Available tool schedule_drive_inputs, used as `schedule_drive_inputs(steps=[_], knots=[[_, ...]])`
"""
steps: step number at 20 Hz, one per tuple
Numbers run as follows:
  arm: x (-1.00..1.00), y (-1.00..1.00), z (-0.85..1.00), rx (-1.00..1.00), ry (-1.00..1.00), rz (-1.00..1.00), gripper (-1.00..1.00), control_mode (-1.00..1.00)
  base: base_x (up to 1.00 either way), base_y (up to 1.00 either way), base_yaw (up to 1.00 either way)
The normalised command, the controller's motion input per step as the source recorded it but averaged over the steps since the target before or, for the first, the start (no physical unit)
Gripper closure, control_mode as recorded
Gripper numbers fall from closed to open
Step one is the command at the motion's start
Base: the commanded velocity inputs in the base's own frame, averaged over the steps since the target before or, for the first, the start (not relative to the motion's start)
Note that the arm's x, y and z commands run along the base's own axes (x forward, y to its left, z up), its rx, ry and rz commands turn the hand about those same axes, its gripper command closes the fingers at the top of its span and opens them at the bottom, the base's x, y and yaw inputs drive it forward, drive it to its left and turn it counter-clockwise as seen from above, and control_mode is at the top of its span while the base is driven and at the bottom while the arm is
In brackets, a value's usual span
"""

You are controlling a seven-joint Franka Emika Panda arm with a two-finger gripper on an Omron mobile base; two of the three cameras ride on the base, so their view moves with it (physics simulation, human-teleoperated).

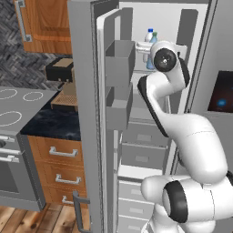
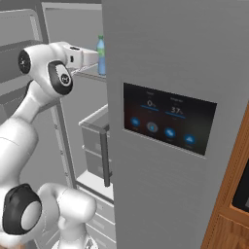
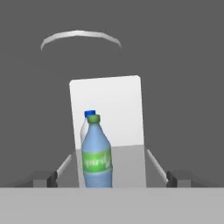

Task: Take the bottled waters from the counter and place them in the freezer to freeze. Close the freezer door after placing the bottles.

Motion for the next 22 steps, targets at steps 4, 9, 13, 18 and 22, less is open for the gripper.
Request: schedule_drive_inputs(steps=[4,9,13,18,22], knots=[[-0.59,0.08,0.06,0.06,0.01,0.01,-1.0,-1.0,0.0,0.0,0.0],[-0.68,0.0,0.09,0.05,0.0,0.05,-1.0,-1.0,0.0,0.0,0.0],[-0.73,0.0,0.22,0.05,0.0,0.09,-1.0,-1.0,0.0,0.0,0.0],[-0.77,0.04,0.13,0.01,0.01,0.06,-1.0,-1.0,0.0,0.0,0.0],[-0.8,0.06,0.15,0.0,0.09,0.06,-1.0,-1.0,0.0,0.0,0.0]])
